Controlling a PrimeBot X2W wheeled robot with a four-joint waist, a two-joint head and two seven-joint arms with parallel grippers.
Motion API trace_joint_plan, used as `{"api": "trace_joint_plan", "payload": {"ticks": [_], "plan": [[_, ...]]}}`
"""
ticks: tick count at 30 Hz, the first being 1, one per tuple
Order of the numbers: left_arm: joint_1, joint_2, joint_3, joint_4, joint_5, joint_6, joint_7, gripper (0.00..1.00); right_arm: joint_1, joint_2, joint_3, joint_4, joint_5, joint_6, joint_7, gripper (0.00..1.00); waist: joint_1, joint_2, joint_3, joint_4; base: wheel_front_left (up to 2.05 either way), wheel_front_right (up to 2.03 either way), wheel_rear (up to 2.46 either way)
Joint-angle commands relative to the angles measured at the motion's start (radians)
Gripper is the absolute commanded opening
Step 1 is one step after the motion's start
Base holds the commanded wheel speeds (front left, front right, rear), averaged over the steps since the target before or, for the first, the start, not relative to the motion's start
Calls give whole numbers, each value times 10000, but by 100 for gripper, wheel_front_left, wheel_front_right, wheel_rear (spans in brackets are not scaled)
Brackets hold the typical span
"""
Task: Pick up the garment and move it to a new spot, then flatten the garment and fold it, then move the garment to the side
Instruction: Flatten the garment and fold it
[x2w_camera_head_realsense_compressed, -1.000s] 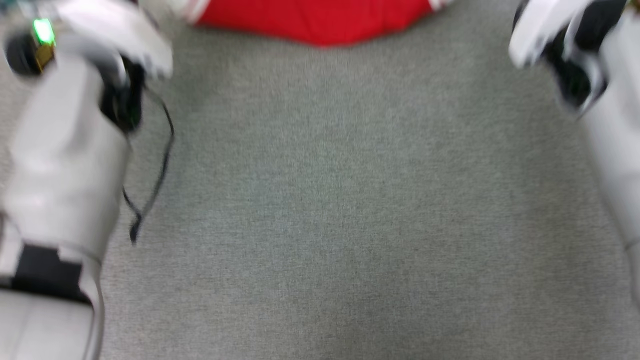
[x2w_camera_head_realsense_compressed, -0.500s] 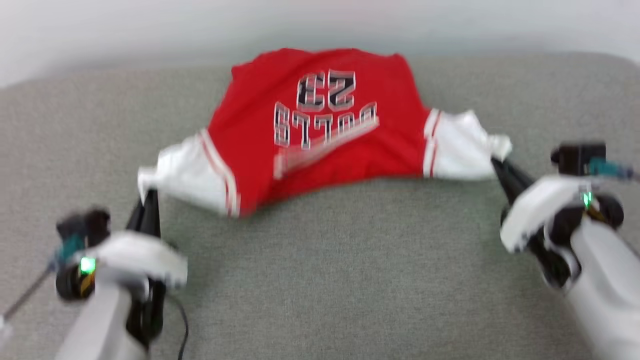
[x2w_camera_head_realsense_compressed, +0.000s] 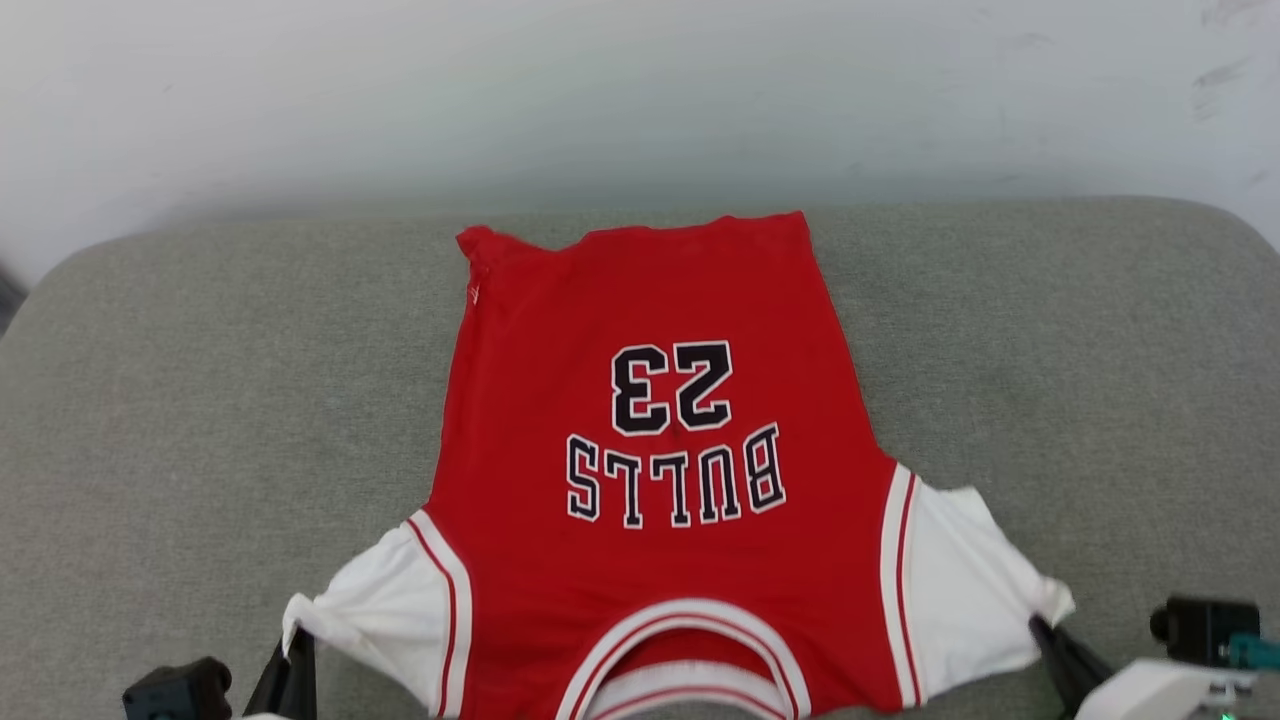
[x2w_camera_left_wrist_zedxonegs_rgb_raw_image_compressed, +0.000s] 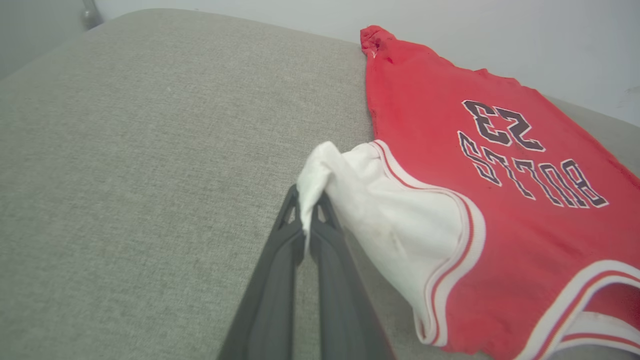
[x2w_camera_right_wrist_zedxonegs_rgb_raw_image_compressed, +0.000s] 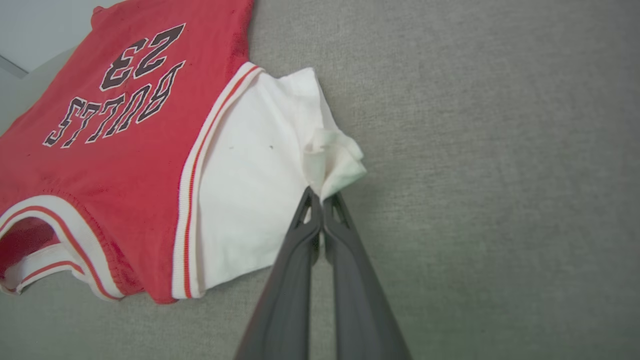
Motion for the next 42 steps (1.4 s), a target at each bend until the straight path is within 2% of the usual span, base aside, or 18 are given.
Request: {"api": "trace_joint_plan", "payload": {"ticks": [1,5,6,7,8,11,15,19,24,27,32,36,42], "plan": [[357,152,-23,-336,107,209,157,0,778,404,-420,-705,-355,-5,471,0,3,0,-40,55,0,0,0],[695,260,-67,-830,180,410,318,0,1834,958,-1015,-1805,-927,-5,1518,0,3,0,33,131,0,0,0],[724,265,-80,-961,204,471,344,0,2055,1136,-1083,-2134,-1054,-5,1858,18,3,0,92,143,0,0,0],[698,233,-109,-1089,245,498,347,0,2155,1199,-1131,-2471,-1213,-3,2080,45,3,0,149,156,0,0,0],[634,199,-146,-1181,265,532,355,0,2202,1233,-1187,-2780,-1338,-3,2250,100,3,0,201,179,0,0,0],[350,138,-230,-1422,386,552,279,0,1919,1315,-1297,-3499,-1569,-3,2470,100,3,0,357,248,0,0,0],[-20,123,-397,-1701,608,516,219,0,812,1124,-1543,-3903,-1692,-3,2205,100,3,0,630,372,0,0,0],[-475,39,-515,-2040,819,490,55,0,-922,868,-1923,-3392,-1531,-3,1769,100,3,0,1005,630,0,0,0],[-1193,-188,-791,-2435,1087,341,-180,0,-3535,358,-2298,-1614,-1059,-3,1788,100,3,0,1777,1195,0,0,0],[-1645,-344,-969,-2552,1239,210,-372,0,-5253,-81,-2190,-404,-981,-2,2198,100,3,0,2368,1589,0,0,0],[-2278,-740,-1200,-2606,1369,-17,-781,0,-7763,-815,-1831,1488,-1007,-3,3633,100,3,0,3446,2163,0,0,0],[-2743,-1004,-1342,-2608,1444,-223,-1006,0,-9407,-1340,-1428,2362,-1006,-3,4984,100,3,0,4208,2589,0,0,0],[-3281,-1343,-1513,-2483,1539,-513,-1202,0,-11000,-1614,-1181,3089,-1141,-3,6282,100,3,0,5113,3077,0,0,0]]}}
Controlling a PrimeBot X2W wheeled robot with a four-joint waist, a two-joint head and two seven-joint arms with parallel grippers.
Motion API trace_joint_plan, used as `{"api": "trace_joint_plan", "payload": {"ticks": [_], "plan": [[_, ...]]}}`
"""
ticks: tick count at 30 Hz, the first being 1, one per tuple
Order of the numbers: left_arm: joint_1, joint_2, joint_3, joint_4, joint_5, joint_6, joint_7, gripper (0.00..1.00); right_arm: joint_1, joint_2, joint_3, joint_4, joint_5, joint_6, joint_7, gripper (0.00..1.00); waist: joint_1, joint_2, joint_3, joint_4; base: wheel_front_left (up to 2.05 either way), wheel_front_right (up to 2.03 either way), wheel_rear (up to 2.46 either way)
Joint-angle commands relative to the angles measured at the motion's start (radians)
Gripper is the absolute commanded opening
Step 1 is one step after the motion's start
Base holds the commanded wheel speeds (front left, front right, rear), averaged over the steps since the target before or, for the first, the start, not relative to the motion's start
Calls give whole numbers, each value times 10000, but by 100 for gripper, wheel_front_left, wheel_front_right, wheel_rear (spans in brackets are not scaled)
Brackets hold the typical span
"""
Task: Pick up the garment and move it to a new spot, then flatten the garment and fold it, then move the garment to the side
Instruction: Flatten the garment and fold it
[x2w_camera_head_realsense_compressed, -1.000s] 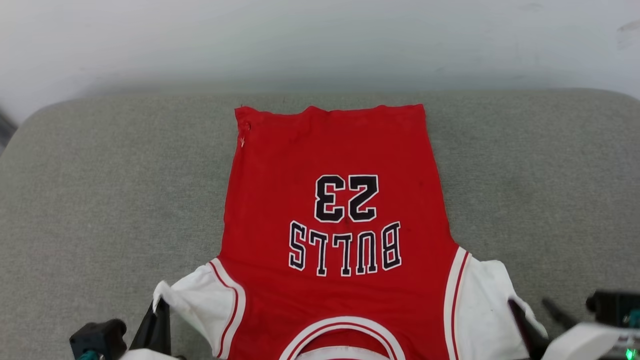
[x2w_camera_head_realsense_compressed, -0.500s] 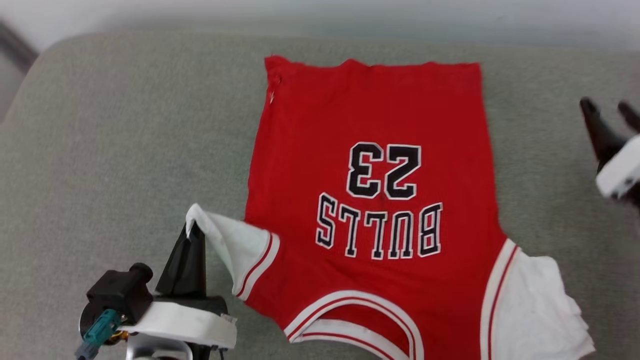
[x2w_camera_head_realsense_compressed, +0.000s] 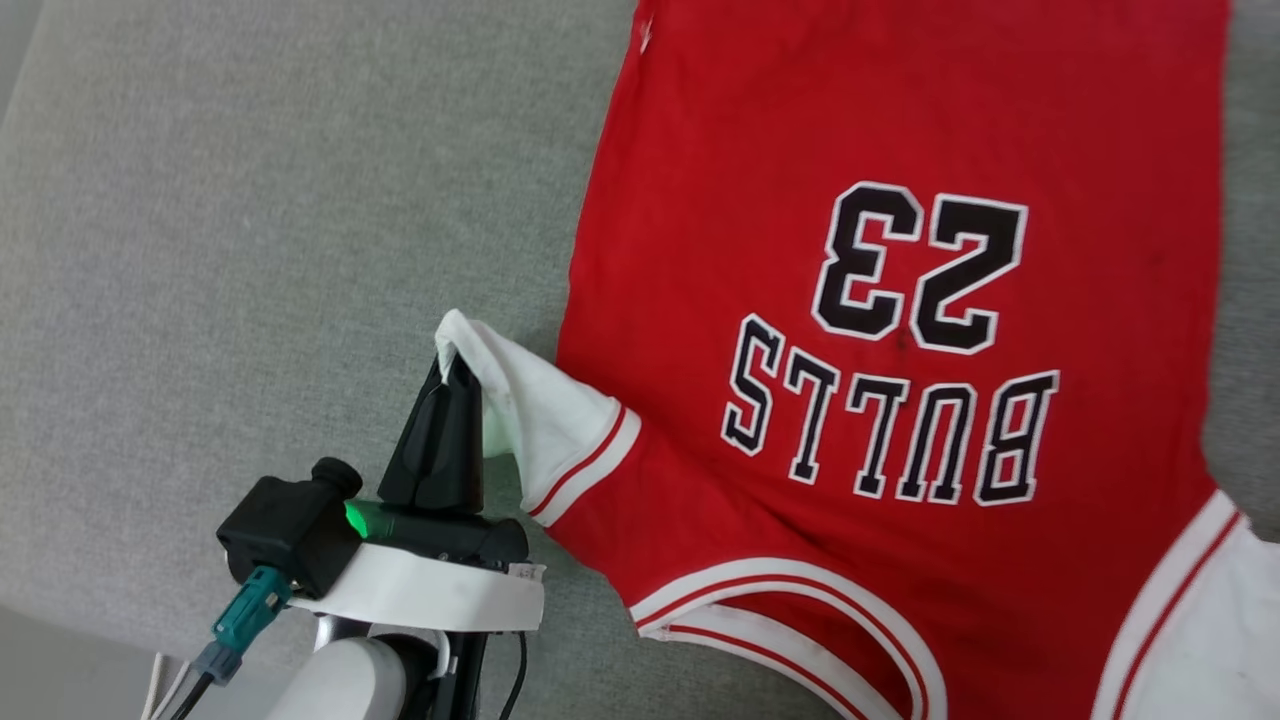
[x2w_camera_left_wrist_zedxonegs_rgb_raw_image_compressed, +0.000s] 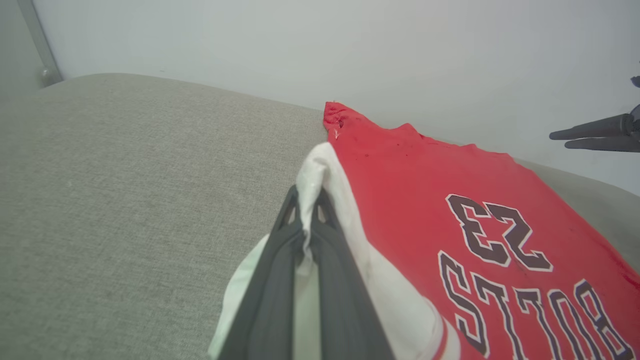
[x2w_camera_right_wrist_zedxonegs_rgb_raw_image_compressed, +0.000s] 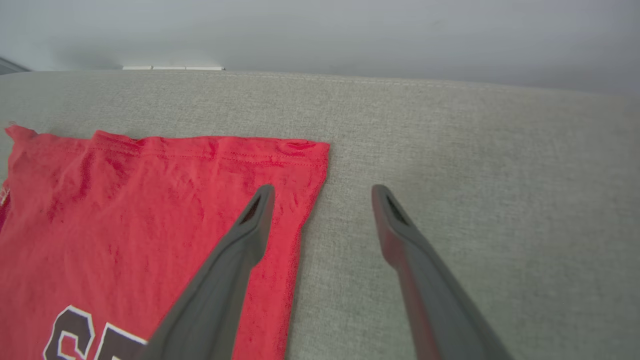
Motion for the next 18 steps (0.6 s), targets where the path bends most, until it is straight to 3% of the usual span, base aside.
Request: {"api": "trace_joint_plan", "payload": {"ticks": [1,7,12,14,18], "plan": [[-216,-66,5,32,67,-65,-77,0,-306,-37,49,104,-23,-3,145,100,-3,0,652,511,0,0,0],[-540,-288,-13,270,121,-271,-183,0,-736,272,228,770,-110,-3,970,100,-3,0,1132,724,0,0,0],[-690,-447,17,519,144,-427,-209,0,-180,602,175,1790,-380,-5,2254,100,-3,0,1147,758,0,0,0],[-685,-489,27,623,148,-492,-221,0,-94,674,84,1931,-496,-7,2523,0,-3,0,1121,773,0,0,0],[-732,-561,35,837,163,-609,-246,0,-113,592,0,1801,-813,-5,2396,0,-3,0,959,814,0,0,0]]}}
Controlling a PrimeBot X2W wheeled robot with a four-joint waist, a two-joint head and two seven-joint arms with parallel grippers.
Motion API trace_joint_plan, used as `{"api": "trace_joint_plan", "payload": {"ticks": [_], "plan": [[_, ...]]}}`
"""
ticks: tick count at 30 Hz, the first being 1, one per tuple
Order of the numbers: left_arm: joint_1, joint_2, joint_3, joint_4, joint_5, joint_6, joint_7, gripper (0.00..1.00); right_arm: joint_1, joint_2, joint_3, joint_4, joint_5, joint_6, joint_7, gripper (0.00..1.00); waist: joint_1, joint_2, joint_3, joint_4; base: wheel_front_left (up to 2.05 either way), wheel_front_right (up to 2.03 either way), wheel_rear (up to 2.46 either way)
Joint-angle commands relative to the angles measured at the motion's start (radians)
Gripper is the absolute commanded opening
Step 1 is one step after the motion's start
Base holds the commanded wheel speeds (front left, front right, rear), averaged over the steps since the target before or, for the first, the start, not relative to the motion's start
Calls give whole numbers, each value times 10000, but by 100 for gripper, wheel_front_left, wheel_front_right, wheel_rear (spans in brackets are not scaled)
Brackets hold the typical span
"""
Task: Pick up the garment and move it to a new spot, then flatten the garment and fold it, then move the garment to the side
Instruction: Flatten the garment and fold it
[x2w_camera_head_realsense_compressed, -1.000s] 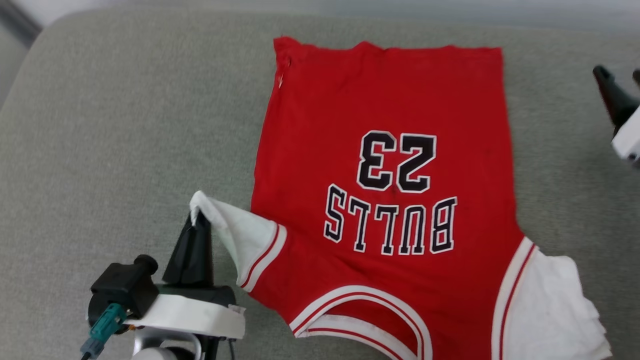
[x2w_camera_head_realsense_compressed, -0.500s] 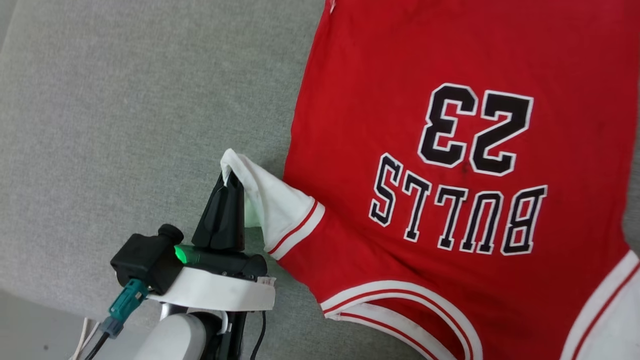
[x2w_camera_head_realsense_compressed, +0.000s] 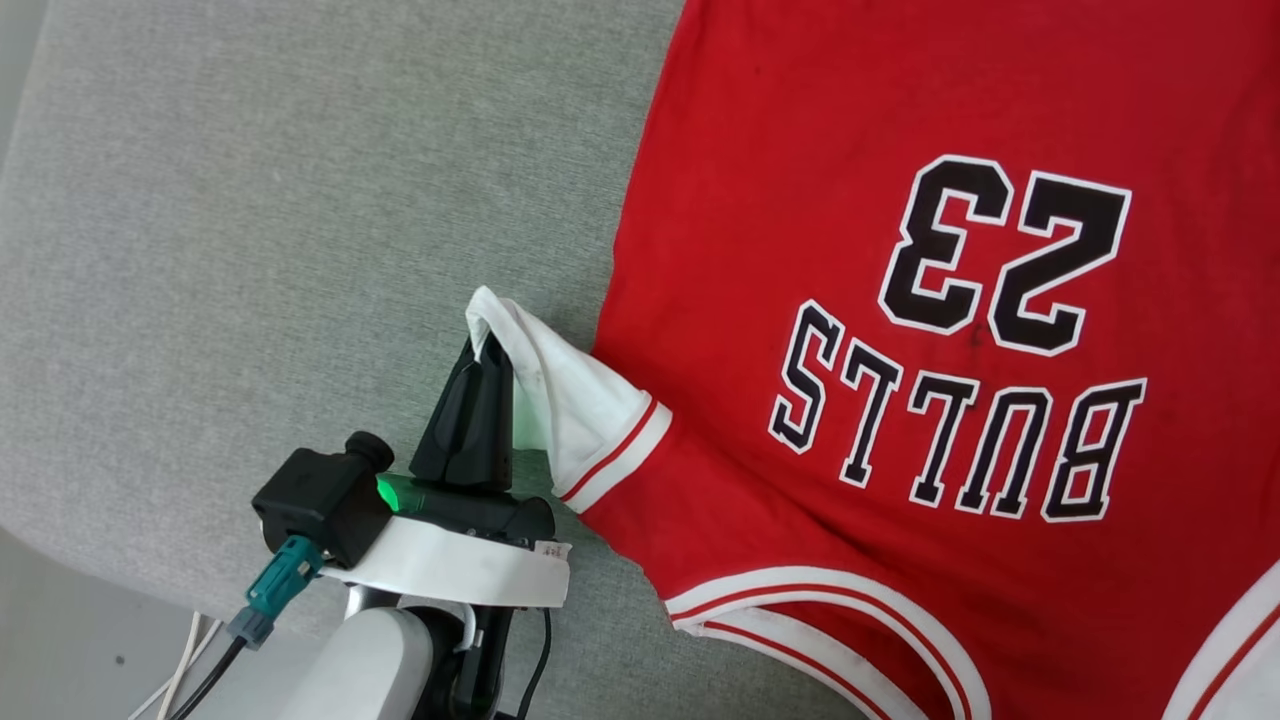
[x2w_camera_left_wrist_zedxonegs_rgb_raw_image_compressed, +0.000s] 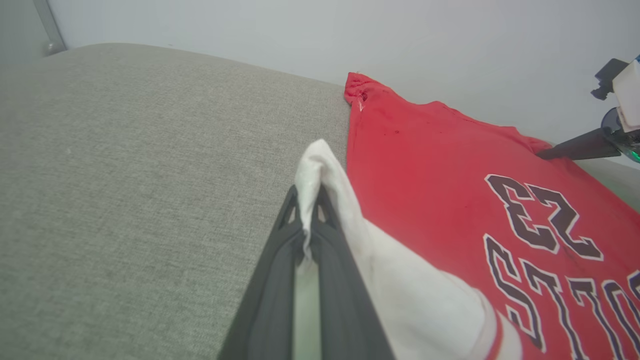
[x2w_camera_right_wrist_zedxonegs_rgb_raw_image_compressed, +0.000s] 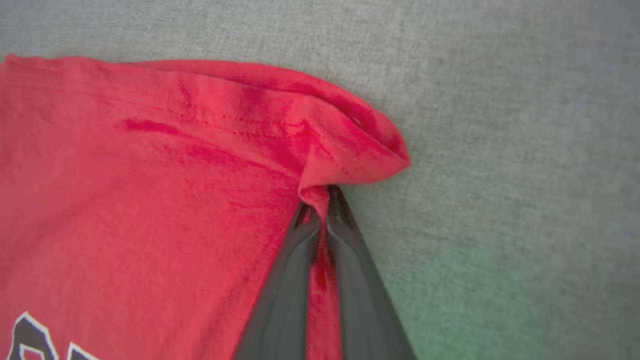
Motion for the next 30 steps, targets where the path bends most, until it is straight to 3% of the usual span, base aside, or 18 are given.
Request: {"api": "trace_joint_plan", "payload": {"ticks": [1,8,14,21,27,30], "plan": [[-95,-25,41,99,74,-58,-56,0,850,196,163,472,-216,-8,168,0,0,0,-146,14,0,0,0],[253,95,234,578,34,-130,-69,0,726,-390,484,-85,-846,-10,-204,0,0,0,-1233,-383,0,0,0],[807,419,543,1036,-197,20,72,0,1712,-614,1300,-804,-535,-9,-111,0,0,0,-2570,-1244,0,0,0],[1678,882,1086,1216,-486,417,331,0,4086,-1070,2224,-2569,363,-9,190,0,0,0,-3903,-2451,0,0,0],[2302,1178,1439,1109,-636,730,511,0,6296,-1402,2362,-4232,931,-9,726,0,0,0,-4487,-3257,0,0,0],[2622,1316,1594,1054,-727,881,614,0,7737,-1269,2179,-5183,1297,-7,951,0,0,0,-4751,-3625,0,0,0]]}}
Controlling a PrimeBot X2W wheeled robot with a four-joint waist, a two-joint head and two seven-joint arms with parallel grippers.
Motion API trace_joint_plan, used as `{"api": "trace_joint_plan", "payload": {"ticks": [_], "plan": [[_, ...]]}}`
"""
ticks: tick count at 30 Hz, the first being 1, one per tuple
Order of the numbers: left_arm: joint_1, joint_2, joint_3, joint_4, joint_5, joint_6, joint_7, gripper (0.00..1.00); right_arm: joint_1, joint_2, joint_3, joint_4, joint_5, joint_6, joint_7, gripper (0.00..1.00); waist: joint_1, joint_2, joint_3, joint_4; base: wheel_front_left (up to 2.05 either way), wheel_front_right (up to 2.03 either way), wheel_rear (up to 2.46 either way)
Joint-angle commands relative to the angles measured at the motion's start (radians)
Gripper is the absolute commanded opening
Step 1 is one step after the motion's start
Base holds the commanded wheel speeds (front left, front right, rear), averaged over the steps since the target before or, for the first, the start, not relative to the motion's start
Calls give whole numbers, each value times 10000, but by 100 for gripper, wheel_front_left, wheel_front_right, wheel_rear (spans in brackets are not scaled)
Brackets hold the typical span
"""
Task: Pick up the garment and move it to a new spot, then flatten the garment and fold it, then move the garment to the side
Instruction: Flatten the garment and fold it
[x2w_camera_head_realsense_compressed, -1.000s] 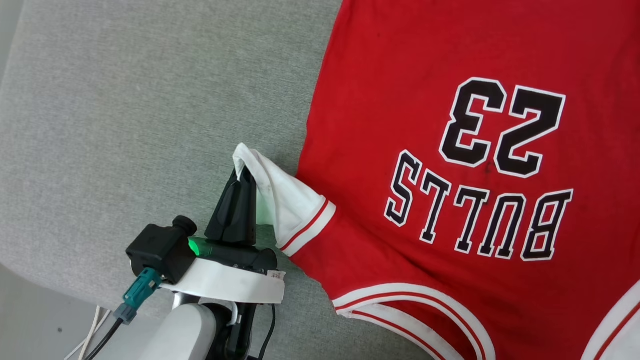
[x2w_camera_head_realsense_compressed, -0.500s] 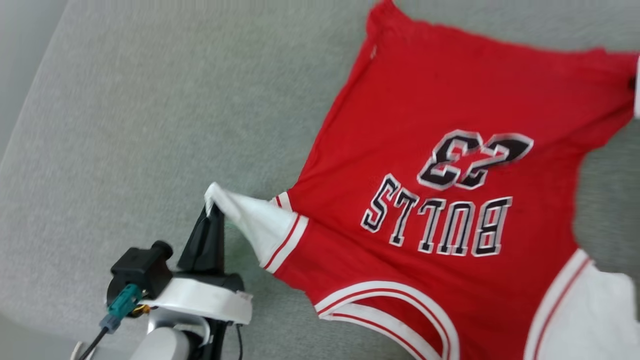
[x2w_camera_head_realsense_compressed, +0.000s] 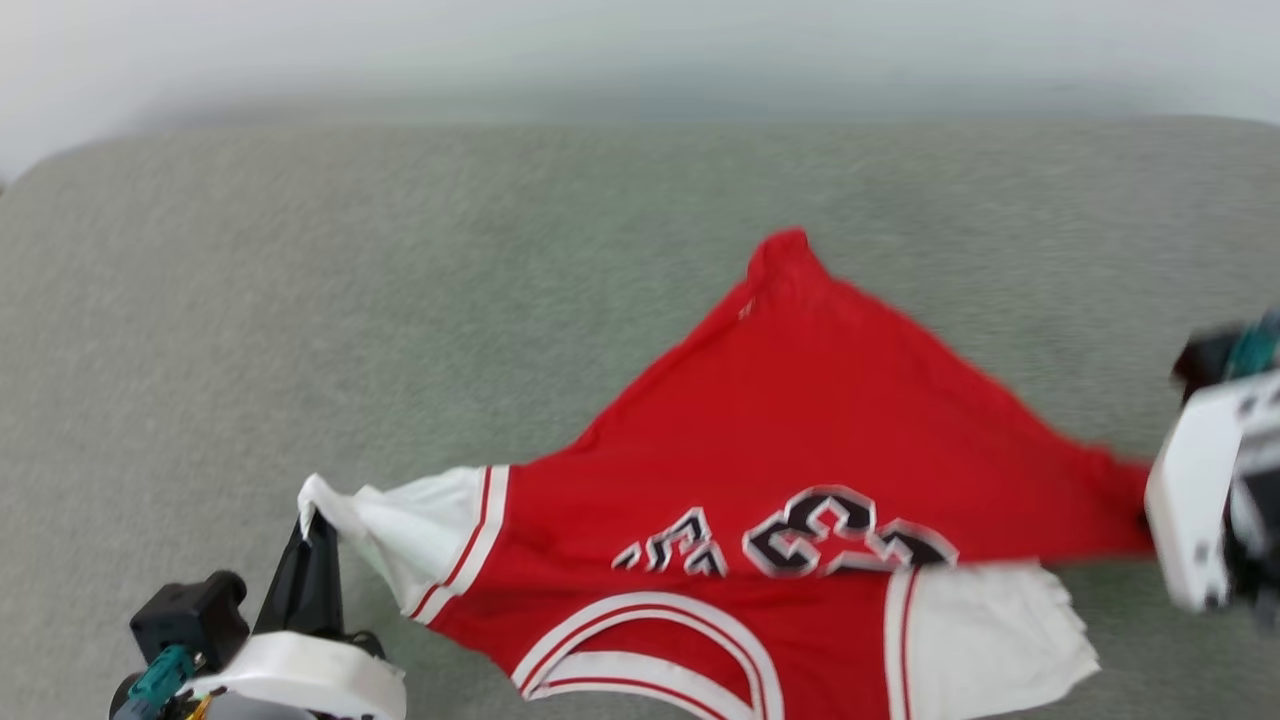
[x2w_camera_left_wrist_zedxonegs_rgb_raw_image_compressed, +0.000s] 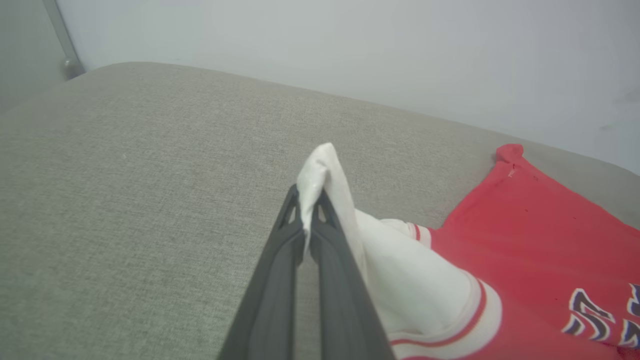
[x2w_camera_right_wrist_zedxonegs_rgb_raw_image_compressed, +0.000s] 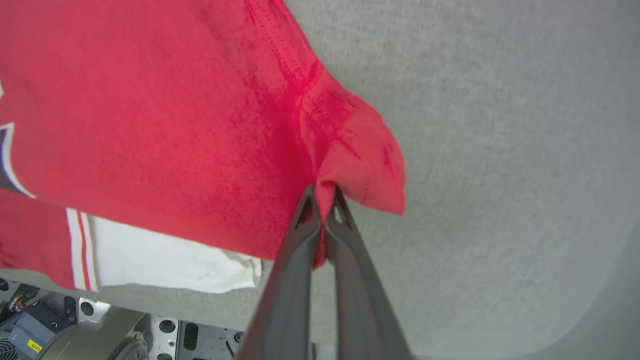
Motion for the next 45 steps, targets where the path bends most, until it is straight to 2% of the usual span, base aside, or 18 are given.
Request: {"api": "trace_joint_plan", "payload": {"ticks": [1,6,10,11,12,16,20,24,27,29,30,31,33,40,45], "plan": [[164,82,65,-26,-23,51,11,0,436,90,-63,-183,42,-7,67,0,1,0,-574,-599,0,0,0],[514,189,159,-103,-111,218,168,0,2724,364,-630,-1250,237,-7,408,0,1,0,-836,-904,0,0,0],[661,232,133,-136,-154,251,281,0,4116,941,-1274,-1639,249,-7,468,0,1,0,-947,-989,0,0,0],[696,225,120,-139,-159,272,292,0,4335,1070,-1387,-1735,196,-7,418,34,1,0,-971,-1012,0,0,0],[734,216,100,-156,-164,280,319,0,4531,1181,-1493,-1792,152,-7,386,100,1,0,-979,-1023,0,0,0],[730,220,21,-233,-197,297,426,0,4561,1673,-1772,-2250,-19,-7,-689,100,1,0,-956,-1061,0,0,0],[635,278,-42,-334,-158,302,512,0,3961,1841,-1901,-2517,-414,-5,-3336,100,1,0,-823,-1018,0,0,0],[423,293,-143,-460,-83,299,592,0,3313,2048,-1920,-2073,-434,-7,-6092,100,1,0,-576,-858,0,0,0],[209,277,-189,-554,-56,274,636,0,2766,2025,-1635,-1731,-317,-5,-7548,100,1,0,-317,-733,0,0,0],[43,259,-243,-619,-2,255,646,0,2294,1944,-1441,-1394,-182,-7,-7953,100,1,0,-100,-648,0,0,0],[-50,249,-267,-651,23,234,637,0,2048,1892,-1326,-1184,-93,-5,-7968,100,1,0,6,-593,0,0,0],[-374,187,-397,-731,129,169,615,0,1179,1652,-939,-513,185,-7,-7411,100,1,0,359,-394,0,0,0],[-615,129,-529,-801,203,127,620,0,592,1456,-722,-143,298,-5,-6657,100,1,0,620,-205,0,0,0],[-1374,13,-801,-925,371,-82,552,0,-1335,1028,195,387,795,-5,-3709,100,1,0,1449,329,0,0,0],[-1864,-83,-1014,-894,481,-239,505,0,-2139,910,878,827,1034,-7,-2717,100,1,0,1867,706,0,0,0]]}}
